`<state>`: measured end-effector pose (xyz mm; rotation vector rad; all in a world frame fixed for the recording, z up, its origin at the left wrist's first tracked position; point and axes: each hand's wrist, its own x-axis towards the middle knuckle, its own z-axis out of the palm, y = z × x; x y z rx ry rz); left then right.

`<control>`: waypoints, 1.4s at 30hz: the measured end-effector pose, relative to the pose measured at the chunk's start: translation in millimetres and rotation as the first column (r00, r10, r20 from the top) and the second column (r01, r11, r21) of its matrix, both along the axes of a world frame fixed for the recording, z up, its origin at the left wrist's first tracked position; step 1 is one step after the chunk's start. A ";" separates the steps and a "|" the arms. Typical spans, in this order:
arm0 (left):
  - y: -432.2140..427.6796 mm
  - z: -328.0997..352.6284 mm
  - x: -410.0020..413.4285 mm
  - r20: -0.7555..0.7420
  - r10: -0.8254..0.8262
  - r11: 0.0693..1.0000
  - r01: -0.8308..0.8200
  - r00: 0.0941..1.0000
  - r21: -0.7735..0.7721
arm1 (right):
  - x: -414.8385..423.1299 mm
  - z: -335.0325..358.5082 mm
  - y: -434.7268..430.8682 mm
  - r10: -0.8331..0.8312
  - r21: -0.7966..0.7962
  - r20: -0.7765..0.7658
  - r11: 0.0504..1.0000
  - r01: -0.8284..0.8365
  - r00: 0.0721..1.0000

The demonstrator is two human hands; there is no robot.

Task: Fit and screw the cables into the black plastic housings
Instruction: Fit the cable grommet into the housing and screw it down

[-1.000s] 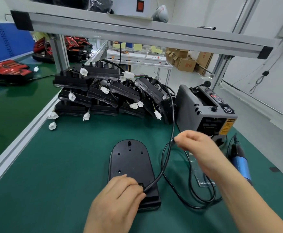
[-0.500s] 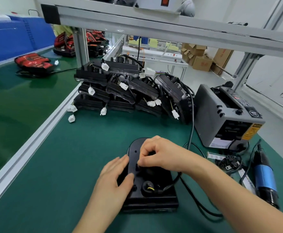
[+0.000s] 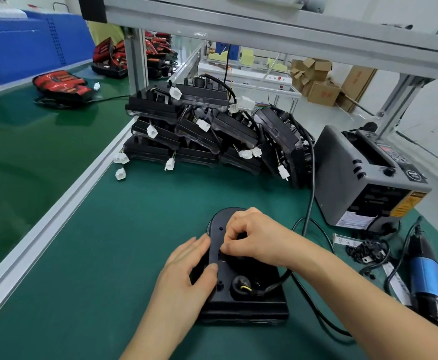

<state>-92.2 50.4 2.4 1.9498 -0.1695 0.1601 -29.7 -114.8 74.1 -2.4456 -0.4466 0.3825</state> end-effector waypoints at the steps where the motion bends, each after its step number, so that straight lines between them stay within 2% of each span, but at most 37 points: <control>1: -0.2 -0.1 0.1 0.002 0.002 1.000 -0.002 1.000 -0.003 | 0.0 -0.4 0.1 -0.002 -0.002 0.008 1.000 0.002 1.000; 14: -1.4 3.2 -2.5 -0.015 0.031 0.999 -0.031 0.999 -0.021 | -2.1 -2.5 4.3 0.002 -0.069 0.081 0.998 0.003 0.997; 16: -2.0 6.7 -6.7 0.003 0.049 0.999 -0.049 0.999 0.016 | -3.1 -1.8 5.0 0.008 -0.086 0.092 0.996 0.000 0.996; 18: -2.9 10.3 -12.8 0.115 0.056 0.987 -0.072 0.992 0.142 | -3.7 -0.9 5.7 0.022 -0.107 0.103 0.994 -0.011 0.994; 21: -4.6 12.3 -18.4 0.383 0.015 0.929 -0.154 0.924 0.336 | -4.6 1.5 6.4 0.033 -0.117 0.110 0.993 -0.020 0.993; 23: -7.5 11.4 -19.7 0.467 -0.053 0.879 -0.181 0.883 0.441 | -5.9 2.7 6.7 0.036 -0.118 0.109 0.993 -0.023 0.993; 28: -8.0 10.3 -20.2 0.471 -0.095 0.802 -0.213 0.877 0.557 | -9.9 1.0 7.9 0.036 -0.122 0.134 0.992 -0.020 0.990; 37: -0.1 23.6 -15.4 0.441 -0.071 0.770 -0.232 0.895 0.595 | -7.5 0.1 3.1 -0.001 -0.096 0.124 0.995 0.013 0.992; 42: 5.0 19.1 -15.5 0.407 -0.128 0.668 -0.225 0.904 0.709 | -9.1 -0.9 2.1 0.001 -0.098 0.140 0.995 0.013 0.990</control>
